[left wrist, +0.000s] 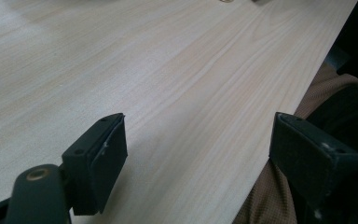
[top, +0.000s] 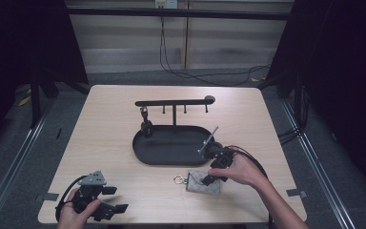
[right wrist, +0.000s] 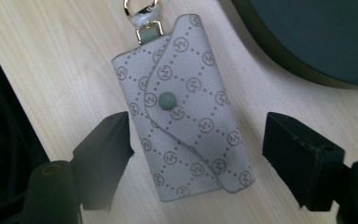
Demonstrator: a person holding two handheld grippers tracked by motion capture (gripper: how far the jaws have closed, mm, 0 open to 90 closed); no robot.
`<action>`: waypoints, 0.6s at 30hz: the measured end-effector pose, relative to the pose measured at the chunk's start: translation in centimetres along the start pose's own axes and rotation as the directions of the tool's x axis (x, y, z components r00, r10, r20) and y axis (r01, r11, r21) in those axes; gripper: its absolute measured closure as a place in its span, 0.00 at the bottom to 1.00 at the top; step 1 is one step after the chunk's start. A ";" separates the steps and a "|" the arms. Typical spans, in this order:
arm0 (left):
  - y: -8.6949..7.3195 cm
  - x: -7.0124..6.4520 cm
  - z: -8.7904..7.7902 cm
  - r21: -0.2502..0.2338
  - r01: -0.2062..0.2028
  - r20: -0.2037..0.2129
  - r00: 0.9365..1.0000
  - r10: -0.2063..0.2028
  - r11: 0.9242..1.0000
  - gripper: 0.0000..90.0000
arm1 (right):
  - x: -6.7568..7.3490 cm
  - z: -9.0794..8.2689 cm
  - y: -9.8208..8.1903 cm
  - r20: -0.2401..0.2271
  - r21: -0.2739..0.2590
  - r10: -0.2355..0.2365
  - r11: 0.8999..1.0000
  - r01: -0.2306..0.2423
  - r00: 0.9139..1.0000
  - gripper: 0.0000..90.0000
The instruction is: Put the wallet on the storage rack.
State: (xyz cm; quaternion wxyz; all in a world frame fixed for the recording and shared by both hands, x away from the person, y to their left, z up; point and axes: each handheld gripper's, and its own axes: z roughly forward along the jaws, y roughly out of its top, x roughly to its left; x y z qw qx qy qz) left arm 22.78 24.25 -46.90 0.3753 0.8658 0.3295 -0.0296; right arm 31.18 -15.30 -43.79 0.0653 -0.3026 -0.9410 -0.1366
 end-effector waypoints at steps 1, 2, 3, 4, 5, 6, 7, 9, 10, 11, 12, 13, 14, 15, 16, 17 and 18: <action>0.0 0.0 0.0 -0.001 0.000 -0.002 1.000 0.000 1.000 0.21 | 0.1 0.0 0.1 -0.001 0.003 -0.003 1.000 0.003 1.000 0.26; 0.0 0.0 0.0 -0.002 0.001 -0.002 1.000 -0.001 1.000 0.21 | 0.2 0.1 0.3 0.002 0.010 -0.010 1.000 0.010 1.000 0.26; 0.0 0.0 0.0 0.000 0.002 -0.003 1.000 -0.002 1.000 0.21 | 0.3 0.2 0.4 0.001 0.016 -0.018 1.000 0.018 1.000 0.26; 0.0 0.0 0.0 0.004 0.003 -0.005 1.000 -0.003 1.000 0.21 | 0.3 0.3 0.5 0.001 0.026 -0.030 0.999 0.030 1.000 0.26; 0.0 0.0 0.0 0.004 0.003 -0.005 1.000 -0.003 1.000 0.21 | 0.3 0.5 0.6 0.001 0.033 -0.037 0.999 0.037 0.999 0.26; 0.0 0.0 0.0 0.007 0.003 -0.001 1.000 -0.003 1.000 0.21 | 0.4 0.6 0.8 0.006 0.047 -0.038 0.998 0.038 0.999 0.26; 0.0 0.0 0.1 0.007 0.004 -0.002 1.000 -0.004 1.000 0.21 | 0.4 0.8 0.9 0.013 0.056 -0.049 0.997 0.048 0.999 0.25; 0.0 0.0 0.1 0.008 0.002 -0.003 1.000 -0.002 1.000 0.21 | 0.4 1.3 1.2 0.014 0.070 -0.057 0.996 0.056 0.998 0.25; 0.0 0.0 0.1 0.010 0.001 -0.002 1.000 -0.001 1.000 0.21 | 0.4 1.4 1.3 0.016 0.082 -0.065 0.995 0.064 0.998 0.24; 0.0 0.1 0.1 0.013 0.002 0.000 1.000 -0.002 1.000 0.21 | 0.5 1.6 1.4 0.015 0.083 -0.067 0.994 0.066 0.998 0.24; 0.0 0.1 0.1 0.012 0.002 -0.001 1.000 -0.002 1.000 0.21 | 0.5 1.7 1.5 0.013 0.087 -0.074 0.994 0.073 0.997 0.23; 0.0 0.1 0.1 0.014 0.003 0.000 1.000 -0.003 1.000 0.21 | 0.6 1.9 1.6 0.009 0.092 -0.085 0.992 0.084 0.996 0.23; 0.0 0.1 0.1 0.014 0.004 0.000 1.000 -0.004 1.000 0.21 | 0.7 1.9 1.7 0.005 0.099 -0.089 0.991 0.088 0.996 0.23; 0.0 0.1 0.1 0.011 0.004 -0.004 1.000 -0.004 1.000 0.21 | 0.7 2.0 1.8 0.005 0.106 -0.101 0.989 0.100 0.995 0.23; 0.0 0.1 0.1 0.012 0.004 -0.004 1.000 -0.004 1.000 0.21 | 0.7 2.1 1.9 0.004 0.110 -0.114 0.988 0.113 0.993 0.23; 0.0 0.0 0.1 0.016 0.001 -0.005 1.000 -0.001 1.000 0.21 | 0.7 2.2 2.0 0.009 0.115 -0.118 0.987 0.117 0.993 0.23; 0.0 0.0 0.1 0.018 -0.003 -0.007 1.000 0.003 1.000 0.21 | 0.8 2.3 2.0 0.010 0.119 -0.125 0.985 0.123 0.992 0.23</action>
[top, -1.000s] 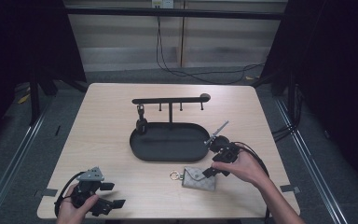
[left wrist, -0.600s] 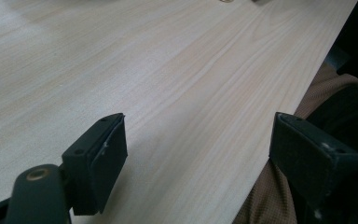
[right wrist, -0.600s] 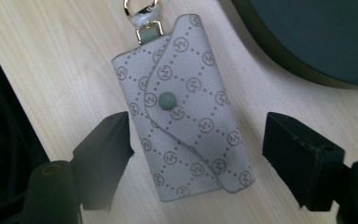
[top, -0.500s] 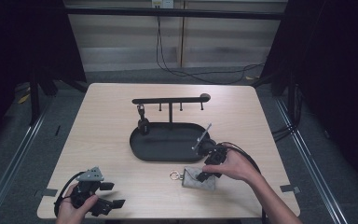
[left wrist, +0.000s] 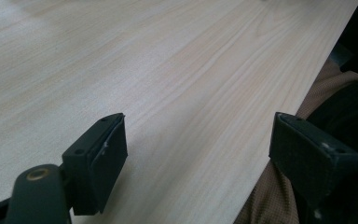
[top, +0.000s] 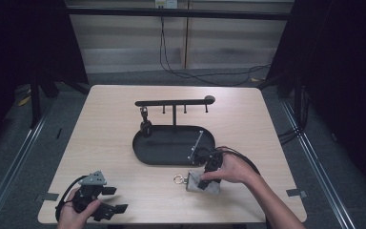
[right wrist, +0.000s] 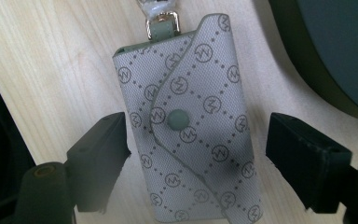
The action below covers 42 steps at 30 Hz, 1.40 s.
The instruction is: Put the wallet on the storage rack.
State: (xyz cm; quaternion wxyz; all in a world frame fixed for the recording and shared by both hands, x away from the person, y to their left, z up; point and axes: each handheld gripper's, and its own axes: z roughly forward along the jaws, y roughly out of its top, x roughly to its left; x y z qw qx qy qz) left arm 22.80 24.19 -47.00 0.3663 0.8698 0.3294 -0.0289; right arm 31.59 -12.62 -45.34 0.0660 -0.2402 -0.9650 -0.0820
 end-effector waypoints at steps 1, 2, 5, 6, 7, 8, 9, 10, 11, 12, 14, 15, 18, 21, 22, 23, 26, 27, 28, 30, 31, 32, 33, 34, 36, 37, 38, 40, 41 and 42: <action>0.0 0.0 0.0 0.001 -0.002 -0.002 1.000 0.002 1.000 0.21 | 0.1 0.1 0.1 -0.001 0.006 -0.006 1.000 0.006 1.000 0.23; 0.0 0.0 0.0 0.002 -0.002 0.001 1.000 0.002 1.000 0.21 | 0.1 0.1 0.1 0.001 0.008 -0.017 1.000 0.017 1.000 0.23; 0.0 0.0 0.1 -0.001 -0.001 -0.003 1.000 0.001 1.000 0.21 | 0.3 0.5 0.3 0.015 0.032 -0.033 0.999 0.032 0.999 0.24; 0.0 0.0 0.1 -0.002 0.000 -0.003 1.000 0.000 1.000 0.21 | 0.3 0.6 0.3 0.018 0.043 -0.036 0.998 0.035 0.999 0.24; 0.0 0.0 0.0 -0.001 -0.001 0.000 1.000 0.001 1.000 0.21 | 0.3 0.7 0.3 0.021 0.046 -0.039 0.998 0.038 0.999 0.24; 0.0 0.0 0.0 0.001 -0.001 0.001 1.000 0.001 1.000 0.21 | 0.3 0.8 0.3 0.022 0.045 -0.042 0.998 0.041 0.999 0.25; 0.0 0.0 0.0 0.001 0.002 0.001 1.000 -0.002 1.000 0.21 | 0.4 0.8 0.3 0.023 0.044 -0.043 0.998 0.042 0.999 0.26; 0.0 0.0 0.1 -0.001 0.004 0.002 1.000 -0.004 1.000 0.21 | 0.4 0.8 0.4 0.021 0.042 -0.047 0.998 0.046 0.999 0.26; 0.0 0.1 0.1 0.004 0.002 0.002 1.000 -0.002 1.000 0.21 | 0.4 0.8 0.4 0.021 0.044 -0.052 0.998 0.051 0.998 0.26; 0.0 0.1 0.1 0.006 0.001 0.001 1.000 -0.001 1.000 0.21 | 0.5 0.8 0.4 0.021 0.044 -0.051 0.998 0.050 0.998 0.26; 0.0 0.1 0.1 0.001 0.006 0.003 1.000 -0.006 1.000 0.21 | 0.6 1.0 0.4 0.029 0.043 -0.060 0.997 0.059 0.998 0.25; 0.0 0.1 0.0 0.001 0.006 0.001 1.000 -0.006 1.000 0.21 | 0.6 1.1 0.4 0.028 0.050 -0.060 0.997 0.059 0.998 0.25; 0.0 0.2 0.0 0.003 0.004 0.005 1.000 -0.004 1.000 0.21 | 0.8 1.3 0.5 0.026 0.065 -0.075 0.995 0.073 0.997 0.25; 0.0 0.2 0.1 0.007 0.011 0.006 1.000 -0.011 1.000 0.21 | 1.0 1.8 0.7 0.032 0.096 -0.089 0.992 0.086 0.996 0.26; 0.0 0.3 0.1 0.009 0.013 0.006 1.000 -0.013 1.000 0.21 | 1.1 1.9 0.7 0.036 0.098 -0.093 0.991 0.089 0.995 0.25; 0.0 0.3 0.0 0.012 0.011 0.005 1.000 -0.011 1.000 0.21 | 1.1 2.0 0.7 0.040 0.108 -0.101 0.989 0.097 0.994 0.26; -0.1 0.4 0.0 0.008 0.015 0.004 1.000 -0.015 1.000 0.21 | 1.3 2.1 0.8 0.053 0.114 -0.114 0.988 0.108 0.992 0.26; -0.1 0.4 0.0 0.006 0.015 0.004 1.000 -0.015 1.000 0.21 | 1.4 2.1 0.8 0.055 0.113 -0.112 0.988 0.105 0.992 0.26; -0.1 0.4 0.0 0.008 0.013 0.004 1.000 -0.013 1.000 0.21 | 1.4 2.1 0.8 0.062 0.111 -0.120 0.987 0.112 0.991 0.26; -0.1 0.4 0.0 0.006 0.015 0.004 1.000 -0.015 1.000 0.21 | 1.5 2.2 0.9 0.071 0.116 -0.127 0.986 0.119 0.989 0.27; -0.1 0.4 0.0 0.007 0.015 0.003 1.000 -0.015 1.000 0.21 | 1.6 2.2 0.9 0.076 0.121 -0.128 0.986 0.118 0.989 0.27; -0.1 0.4 0.0 0.009 0.016 0.004 1.000 -0.016 1.000 0.21 | 1.7 2.2 0.9 0.084 0.120 -0.138 0.985 0.127 0.987 0.27; -0.1 0.4 0.1 0.010 0.017 0.004 1.000 -0.017 1.000 0.21 | 1.8 2.3 0.9 0.091 0.120 -0.142 0.984 0.131 0.986 0.27; -0.1 0.4 0.1 0.012 0.015 0.003 1.000 -0.015 1.000 0.21 | 1.9 2.3 1.0 0.095 0.131 -0.143 0.983 0.130 0.985 0.27; -0.1 0.4 0.1 0.011 0.019 0.005 1.000 -0.019 1.000 0.21 | 2.0 2.4 1.0 0.111 0.129 -0.154 0.982 0.139 0.982 0.27; -0.1 0.4 0.1 0.013 0.016 0.004 1.000 -0.016 1.000 0.21 | 2.1 2.4 1.0 0.113 0.133 -0.155 0.981 0.139 0.981 0.27; -0.1 0.4 0.1 0.010 0.019 0.004 1.000 -0.019 1.000 0.21 | 2.1 2.4 1.1 0.114 0.134 -0.155 0.981 0.139 0.981 0.28; -0.1 0.4 0.1 0.010 0.020 0.005 1.000 -0.020 1.000 0.21 | 2.1 2.4 1.1 0.113 0.139 -0.150 0.981 0.134 0.982 0.29; -0.1 0.4 0.1 0.011 0.019 0.004 1.000 -0.019 1.000 0.21 | 2.1 2.4 1.2 0.113 0.138 -0.152 0.981 0.136 0.982 0.29; -0.1 0.4 0.0 0.014 0.019 0.006 1.000 -0.019 1.000 0.21 | 2.1 2.4 1.2 0.115 0.135 -0.151 0.982 0.135 0.982 0.30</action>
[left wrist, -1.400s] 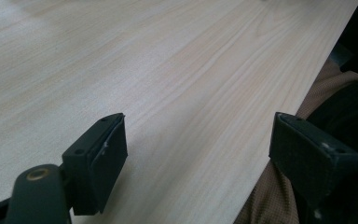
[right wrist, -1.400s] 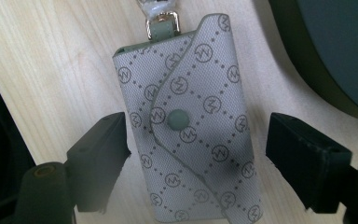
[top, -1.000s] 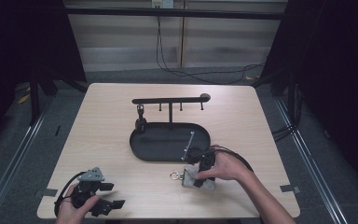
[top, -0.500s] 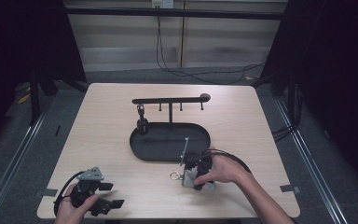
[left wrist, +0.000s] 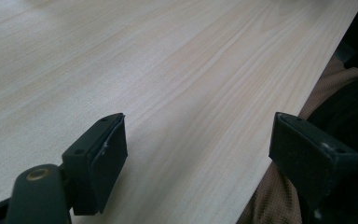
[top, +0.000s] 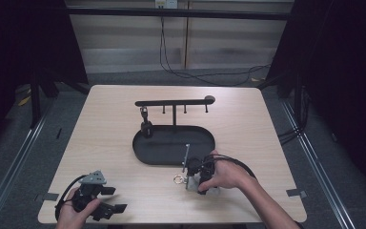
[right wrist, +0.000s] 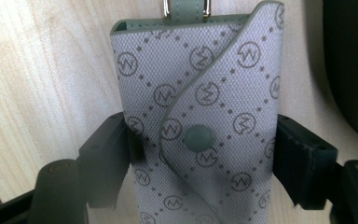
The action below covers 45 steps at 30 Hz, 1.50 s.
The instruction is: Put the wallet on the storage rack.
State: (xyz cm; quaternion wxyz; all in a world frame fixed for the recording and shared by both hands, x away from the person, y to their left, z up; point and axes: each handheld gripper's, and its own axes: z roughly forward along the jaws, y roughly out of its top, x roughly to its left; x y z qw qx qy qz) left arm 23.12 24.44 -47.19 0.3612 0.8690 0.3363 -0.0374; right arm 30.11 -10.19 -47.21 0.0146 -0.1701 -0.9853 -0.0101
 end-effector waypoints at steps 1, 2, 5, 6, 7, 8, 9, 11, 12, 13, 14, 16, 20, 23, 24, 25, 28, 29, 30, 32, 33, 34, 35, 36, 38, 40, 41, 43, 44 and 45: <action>0.0 0.0 0.0 0.001 0.000 0.001 1.000 0.000 1.000 0.21 | 0.0 0.0 0.1 -0.001 0.006 0.001 1.000 -0.001 1.000 0.31; 0.0 0.0 0.0 0.001 0.000 0.002 1.000 0.000 1.000 0.21 | -0.1 -0.1 0.1 -0.001 0.005 -0.004 1.000 0.004 1.000 0.31; 0.0 0.0 0.0 -0.001 0.000 -0.001 1.000 0.000 1.000 0.21 | -0.2 -0.1 0.1 -0.014 0.008 0.015 1.000 -0.015 1.000 0.33; 0.0 0.0 0.0 -0.002 0.002 0.000 1.000 -0.002 1.000 0.21 | -0.3 -0.2 0.1 -0.018 0.008 0.018 1.000 -0.018 1.000 0.34; 0.0 0.0 0.0 -0.001 0.000 -0.004 1.000 0.000 1.000 0.21 | -0.3 -0.2 0.1 -0.022 0.012 0.026 1.000 -0.026 0.999 0.34; 0.0 0.0 0.0 -0.002 0.000 -0.004 1.000 0.000 1.000 0.21 | -0.4 -0.3 0.1 -0.027 0.013 0.037 0.999 -0.037 0.999 0.34; 0.0 0.1 0.0 0.000 0.000 -0.001 1.000 0.000 1.000 0.21 | -0.4 -0.3 0.2 -0.036 0.017 0.045 0.999 -0.045 0.998 0.35; 0.0 0.1 0.0 0.000 0.002 0.001 1.000 -0.002 1.000 0.21 | -0.5 -0.3 0.3 -0.042 0.022 0.056 0.998 -0.055 0.998 0.35; 0.0 0.1 0.0 0.002 0.002 0.001 1.000 -0.002 1.000 0.21 | -0.5 -0.3 0.3 -0.049 0.024 0.071 0.997 -0.070 0.996 0.35; 0.0 0.2 0.1 0.004 0.001 0.001 1.000 -0.001 1.000 0.21 | -0.6 -0.4 0.3 -0.054 0.026 0.079 0.997 -0.078 0.995 0.35; 0.0 0.2 0.1 0.004 0.001 0.001 1.000 -0.001 1.000 0.21 | -0.6 -0.4 0.3 -0.055 0.025 0.077 0.997 -0.076 0.996 0.35; 0.0 0.1 0.0 0.002 0.002 0.002 1.000 -0.002 1.000 0.21 | -0.7 -0.4 0.3 -0.058 0.022 0.075 0.997 -0.074 0.995 0.35; -0.1 0.2 0.0 -0.004 0.009 0.000 1.000 -0.009 1.000 0.21 | -0.8 -0.6 0.3 -0.070 0.021 0.089 0.996 -0.087 0.994 0.35; -0.1 0.2 0.1 -0.002 0.008 0.000 1.000 -0.008 1.000 0.21 | -0.8 -0.9 0.2 -0.081 0.009 0.094 0.996 -0.093 0.992 0.36; -0.1 0.2 0.1 0.002 0.006 -0.003 1.000 -0.006 1.000 0.21 | -0.9 -1.0 0.2 -0.085 0.008 0.088 0.996 -0.088 0.992 0.36; -0.1 0.2 0.1 0.007 0.013 -0.009 1.000 -0.013 1.000 0.21 | -0.9 -1.1 0.2 -0.086 0.006 0.090 0.996 -0.090 0.992 0.36; -0.1 0.4 0.2 0.011 0.022 -0.009 1.000 -0.022 1.000 0.21 | -1.1 -1.5 0.0 -0.081 0.001 0.100 0.995 -0.100 0.992 0.36; -0.1 0.4 0.2 0.008 0.023 -0.009 1.000 -0.023 1.000 0.21 | -1.1 -1.6 0.0 -0.081 0.003 0.101 0.995 -0.102 0.992 0.36; -0.1 0.4 0.2 0.007 0.024 -0.007 1.000 -0.024 1.000 0.21 | -1.2 -1.7 -0.1 -0.079 0.002 0.104 0.995 -0.104 0.991 0.36; -0.1 0.4 0.2 0.007 0.023 -0.007 1.000 -0.023 1.000 0.21 | -1.1 -2.0 -0.1 -0.084 0.000 0.111 0.994 -0.112 0.990 0.36; -0.1 0.4 0.2 0.009 0.023 -0.007 1.000 -0.023 1.000 0.21 | -1.2 -2.1 -0.1 -0.088 0.002 0.109 0.994 -0.109 0.990 0.36; -0.1 0.4 0.2 0.009 0.025 -0.006 1.000 -0.025 1.000 0.20 | -1.2 -2.2 -0.1 -0.085 -0.003 0.114 0.993 -0.115 0.990 0.36; -0.1 0.4 0.2 0.008 0.023 -0.006 1.000 -0.023 1.000 0.21 | -1.3 -2.3 -0.1 -0.085 -0.002 0.112 0.994 -0.113 0.990 0.36; -0.1 0.4 0.2 0.006 0.024 -0.007 1.000 -0.024 1.000 0.21 | -1.3 -2.4 -0.2 -0.084 -0.001 0.117 0.993 -0.117 0.990 0.36; -0.1 0.4 0.2 0.004 0.027 -0.007 1.000 -0.027 1.000 0.20 | -1.3 -2.7 -0.2 -0.079 -0.006 0.115 0.993 -0.116 0.990 0.36; -0.1 0.5 0.1 0.005 0.027 -0.006 1.000 -0.027 1.000 0.20 | -1.3 -3.0 -0.2 -0.078 -0.013 0.115 0.993 -0.117 0.990 0.36; -0.1 0.5 0.1 0.005 0.027 -0.008 1.000 -0.027 1.000 0.20 | -1.3 -3.2 -0.2 -0.075 -0.014 0.120 0.992 -0.121 0.990 0.36; -0.1 0.5 0.1 0.004 0.027 -0.007 1.000 -0.027 1.000 0.20 | -1.3 -3.4 -0.3 -0.080 -0.019 0.130 0.991 -0.131 0.988 0.36; -0.1 0.5 0.1 0.004 0.027 -0.007 1.000 -0.027 1.000 0.20 | -1.4 -3.4 -0.3 -0.076 -0.021 0.132 0.991 -0.134 0.988 0.36; -0.1 0.5 0.1 0.005 0.027 -0.009 1.000 -0.027 1.000 0.20 | -1.4 -3.5 -0.4 -0.078 -0.017 0.141 0.990 -0.143 0.987 0.36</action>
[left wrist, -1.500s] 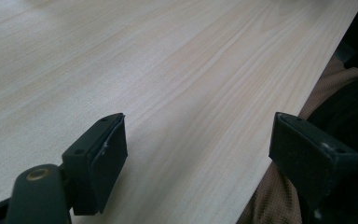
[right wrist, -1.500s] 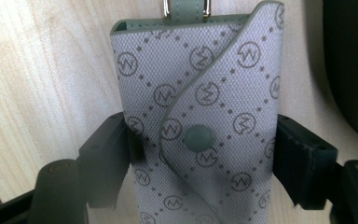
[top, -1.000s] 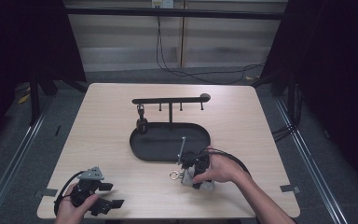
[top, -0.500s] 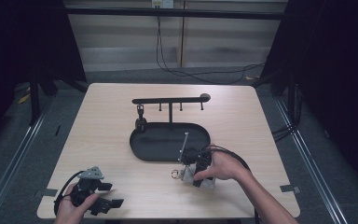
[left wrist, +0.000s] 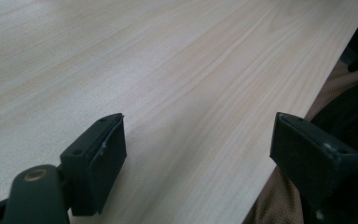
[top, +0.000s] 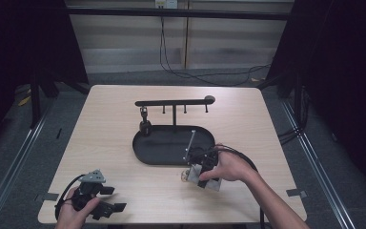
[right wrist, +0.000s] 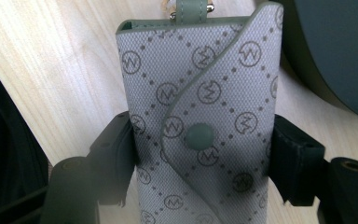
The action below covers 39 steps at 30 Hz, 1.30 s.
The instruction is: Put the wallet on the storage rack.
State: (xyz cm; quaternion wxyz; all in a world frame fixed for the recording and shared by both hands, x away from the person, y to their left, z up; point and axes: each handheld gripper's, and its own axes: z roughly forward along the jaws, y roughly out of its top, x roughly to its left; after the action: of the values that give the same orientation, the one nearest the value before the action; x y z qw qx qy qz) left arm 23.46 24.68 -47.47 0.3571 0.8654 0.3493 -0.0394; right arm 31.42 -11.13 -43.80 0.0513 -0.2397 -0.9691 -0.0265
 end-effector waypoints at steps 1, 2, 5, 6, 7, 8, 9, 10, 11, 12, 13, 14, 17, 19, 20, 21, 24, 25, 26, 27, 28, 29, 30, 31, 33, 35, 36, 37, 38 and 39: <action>0.0 0.0 0.0 0.000 0.000 0.000 1.000 0.000 1.000 0.20 | -0.1 0.0 -0.1 0.003 -0.001 0.005 1.000 -0.005 1.000 0.36; 0.0 0.0 0.0 0.000 0.000 0.000 1.000 0.000 1.000 0.20 | -0.1 -0.1 -0.2 0.001 0.005 0.016 1.000 -0.016 1.000 0.36; 0.0 0.0 0.0 -0.002 0.002 0.000 1.000 -0.002 1.000 0.20 | -0.3 -0.3 -0.4 -0.001 -0.006 0.017 1.000 -0.017 1.000 0.36; 0.0 0.0 0.0 -0.002 0.001 -0.001 1.000 -0.001 1.000 0.20 | -0.3 -0.4 -0.5 -0.002 -0.007 0.020 1.000 -0.020 1.000 0.36; 0.0 0.0 0.0 -0.002 0.002 0.000 1.000 -0.002 1.000 0.20 | -0.3 -0.5 -0.5 -0.004 -0.005 0.029 1.000 -0.029 1.000 0.36; 0.0 0.0 0.0 -0.001 0.001 0.000 1.000 -0.001 1.000 0.20 | -0.4 -0.6 -0.5 0.001 -0.007 0.020 1.000 -0.020 1.000 0.36; 0.0 0.0 0.0 -0.001 0.001 0.000 1.000 -0.001 1.000 0.20 | -0.3 -0.8 -0.6 0.002 -0.003 0.030 1.000 -0.030 1.000 0.36; 0.0 0.0 0.0 -0.001 0.000 0.000 1.000 0.000 1.000 0.20 | -0.5 -0.9 -0.6 0.007 -0.013 0.022 1.000 -0.022 1.000 0.36; 0.0 0.1 0.0 -0.003 0.004 0.002 1.000 -0.004 1.000 0.20 | -0.5 -1.1 -0.6 0.009 -0.017 0.024 1.000 -0.024 1.000 0.36; 0.0 0.1 0.0 -0.003 0.006 0.001 1.000 -0.006 1.000 0.20 | -0.5 -1.4 -0.5 0.012 -0.017 0.022 1.000 -0.022 1.000 0.36; 0.1 0.1 0.0 -0.004 0.007 0.002 1.000 -0.007 1.000 0.20 | -0.5 -1.6 -0.5 0.017 -0.022 0.019 1.000 -0.019 1.000 0.36; 0.1 0.1 0.0 -0.005 0.008 0.003 1.000 -0.008 1.000 0.20 | -0.6 -1.8 -0.5 0.017 -0.028 0.020 0.999 -0.020 1.000 0.36; 0.1 0.1 0.0 -0.004 0.007 0.002 1.000 -0.007 1.000 0.20 | -0.6 -2.4 -0.6 0.021 -0.033 0.019 0.999 -0.018 1.000 0.36; 0.1 0.2 0.0 -0.004 0.004 -0.001 1.000 -0.004 1.000 0.20 | -0.7 -2.8 -0.7 0.024 -0.038 0.026 0.999 -0.025 0.999 0.36; 0.1 0.2 0.0 -0.006 0.007 -0.002 1.000 -0.007 1.000 0.20 | -0.7 -3.0 -0.7 0.025 -0.040 0.034 0.999 -0.033 0.999 0.36; 0.1 0.2 0.0 -0.004 0.007 -0.002 1.000 -0.007 1.000 0.20 | -0.8 -3.2 -0.8 0.030 -0.045 0.033 0.998 -0.032 0.999 0.36; 0.1 0.1 0.1 0.002 0.011 0.005 1.000 -0.011 1.000 0.20 | -0.9 -3.6 -1.0 0.021 -0.060 0.049 0.997 -0.048 0.999 0.36; 0.1 0.1 0.1 0.002 0.011 0.005 1.000 -0.011 1.000 0.20 | -1.0 -3.8 -1.1 0.018 -0.062 0.052 0.997 -0.051 0.998 0.36; 0.1 0.2 0.1 0.005 0.007 0.002 1.000 -0.007 1.000 0.20 | -1.1 -3.8 -1.2 0.018 -0.064 0.060 0.996 -0.059 0.998 0.36; 0.1 0.2 0.1 0.006 0.005 0.000 1.000 -0.005 1.000 0.20 | -1.2 -3.9 -1.3 0.019 -0.062 0.071 0.996 -0.069 0.997 0.36; 0.1 0.2 0.2 0.008 0.006 0.003 1.000 -0.006 1.000 0.20 | -1.3 -3.9 -1.4 0.019 -0.061 0.077 0.995 -0.075 0.997 0.36; 0.1 0.3 0.2 0.007 0.006 0.004 1.000 -0.006 1.000 0.20 | -1.4 -4.0 -1.5 0.024 -0.065 0.084 0.994 -0.082 0.996 0.36; 0.1 0.3 0.2 0.007 0.006 0.004 1.000 -0.006 1.000 0.20 | -1.5 -4.1 -1.5 0.027 -0.069 0.096 0.993 -0.094 0.995 0.36; 0.1 0.3 0.2 0.007 0.006 0.002 1.000 -0.006 1.000 0.20 | -1.6 -4.3 -1.5 0.028 -0.073 0.098 0.993 -0.096 0.995 0.36; 0.1 0.3 0.2 0.006 0.008 0.002 1.000 -0.008 1.000 0.20 | -1.8 -4.8 -1.6 0.034 -0.082 0.106 0.991 -0.103 0.994 0.36; 0.1 0.3 0.2 0.006 0.008 0.002 1.000 -0.008 1.000 0.20 | -1.8 -5.2 -1.5 0.037 -0.091 0.120 0.989 -0.116 0.992 0.36; 0.1 0.3 0.2 0.006 0.008 0.001 1.000 -0.008 1.000 0.20 | -1.8 -5.4 -1.5 0.038 -0.096 0.130 0.987 -0.125 0.991 0.36; 0.1 0.3 0.2 0.006 0.008 0.000 1.000 -0.008 1.000 0.20 | -1.9 -5.5 -1.5 0.036 -0.105 0.132 0.986 -0.127 0.991 0.36; 0.0 0.3 0.2 0.005 0.008 -0.001 1.000 -0.008 1.000 0.20 | -2.0 -5.7 -1.5 0.031 -0.107 0.139 0.985 -0.135 0.990 0.36; 0.0 0.3 0.2 0.005 0.009 -0.001 1.000 -0.009 1.000 0.20 | -2.1 -5.7 -1.5 0.029 -0.110 0.150 0.983 -0.146 0.988 0.36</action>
State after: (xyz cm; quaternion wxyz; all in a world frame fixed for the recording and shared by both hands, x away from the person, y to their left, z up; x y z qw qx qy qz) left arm 23.71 24.70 -47.64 0.3544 0.8648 0.3532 -0.0413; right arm 33.07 -13.86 -38.42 0.0222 -0.3138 -0.9466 -0.0702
